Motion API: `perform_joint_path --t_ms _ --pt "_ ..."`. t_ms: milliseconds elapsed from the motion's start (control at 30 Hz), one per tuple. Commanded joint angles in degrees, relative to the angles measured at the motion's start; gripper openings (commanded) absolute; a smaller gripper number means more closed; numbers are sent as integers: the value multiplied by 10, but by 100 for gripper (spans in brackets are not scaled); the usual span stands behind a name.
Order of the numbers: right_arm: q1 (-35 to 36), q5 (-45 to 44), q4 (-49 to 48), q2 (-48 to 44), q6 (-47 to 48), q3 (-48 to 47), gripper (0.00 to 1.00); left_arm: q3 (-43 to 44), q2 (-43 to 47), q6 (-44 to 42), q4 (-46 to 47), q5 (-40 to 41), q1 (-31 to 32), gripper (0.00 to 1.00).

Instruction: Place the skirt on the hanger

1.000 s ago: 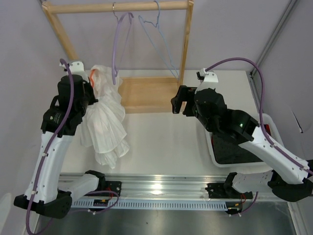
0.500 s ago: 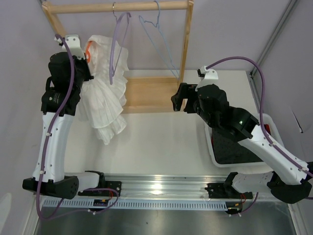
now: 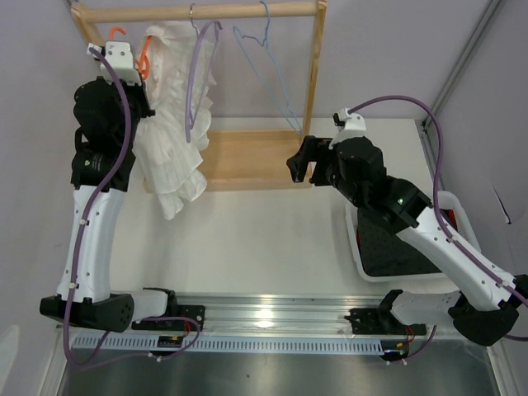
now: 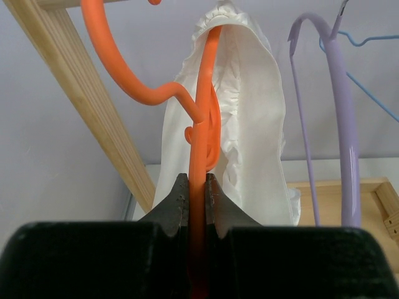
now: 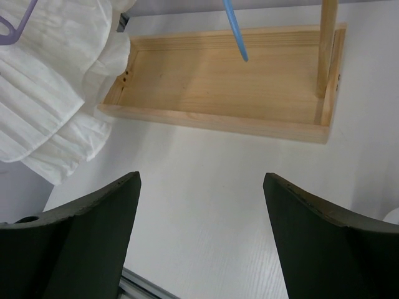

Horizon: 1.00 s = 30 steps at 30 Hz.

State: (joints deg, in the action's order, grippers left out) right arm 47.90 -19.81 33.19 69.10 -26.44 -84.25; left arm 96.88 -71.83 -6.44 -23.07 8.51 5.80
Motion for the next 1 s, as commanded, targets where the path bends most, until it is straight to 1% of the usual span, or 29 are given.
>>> perform_joint_path --t_ms 0,400,533,567,667,967 --pt "-11 31 -44 -3 11 7 86 27 -9 -14 87 -28 -9 0" --pt "-65 85 -82 -1 11 37 86 37 -63 -11 146 -71 -19 0" --pt "-79 106 -103 -3 5 53 86 38 -73 0 166 -81 -30 0" --pt "-82 108 -108 -3 2 61 85 38 -74 10 174 -99 -37 0" --pt "-88 117 -121 -2 1 73 86 44 -80 21 179 -113 -44 0" --pt "-109 151 -146 4 -3 87 85 65 -95 13 185 -108 -47 0"
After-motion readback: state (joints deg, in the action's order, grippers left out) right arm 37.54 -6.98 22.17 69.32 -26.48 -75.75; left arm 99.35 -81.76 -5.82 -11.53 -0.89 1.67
